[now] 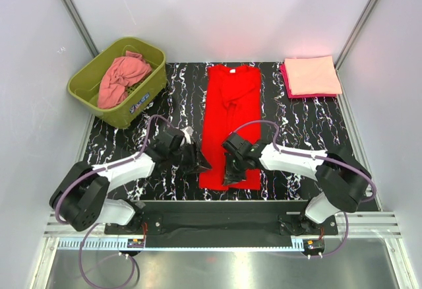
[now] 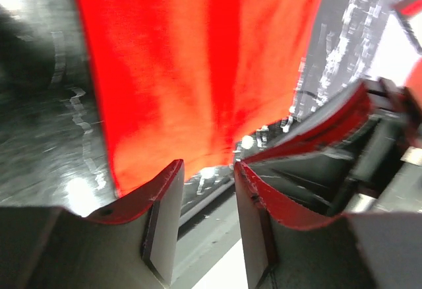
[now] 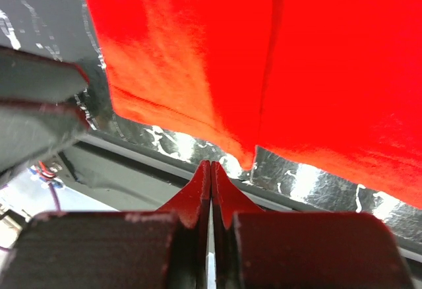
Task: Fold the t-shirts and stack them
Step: Fold the tshirt
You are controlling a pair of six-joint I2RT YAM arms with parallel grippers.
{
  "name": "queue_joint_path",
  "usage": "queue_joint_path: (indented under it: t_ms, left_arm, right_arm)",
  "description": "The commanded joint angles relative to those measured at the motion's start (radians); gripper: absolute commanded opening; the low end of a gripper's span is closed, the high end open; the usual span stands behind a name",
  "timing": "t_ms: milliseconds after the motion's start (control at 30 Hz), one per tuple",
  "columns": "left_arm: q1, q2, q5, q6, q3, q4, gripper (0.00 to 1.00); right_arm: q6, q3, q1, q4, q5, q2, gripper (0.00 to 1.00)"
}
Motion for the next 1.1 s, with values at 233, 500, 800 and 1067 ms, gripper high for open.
queue_joint_path:
  t_ms: [233,500,800,1067]
  left_arm:
    - [-0.046,0.054,-0.034,-0.01,-0.09,0.004,0.4]
    - [-0.051,-0.044,-0.029,-0.001,-0.029,-0.084,0.48]
    - [-0.034,-0.035,-0.048,0.153,0.037,-0.201,0.59]
    - [-0.032,0.028,-0.042,0.158,-0.022,-0.135,0.55]
  right_arm:
    - [-0.025,-0.014,0.009,-0.031,0.049,0.053,0.01]
    - [-0.025,0.05,0.008,-0.148,0.061,-0.032,0.08]
    - [-0.12,0.046,-0.248,-0.311,0.04,-0.176,0.38]
    - [-0.16,-0.074,-0.457,-0.279,-0.08,-0.162,0.52]
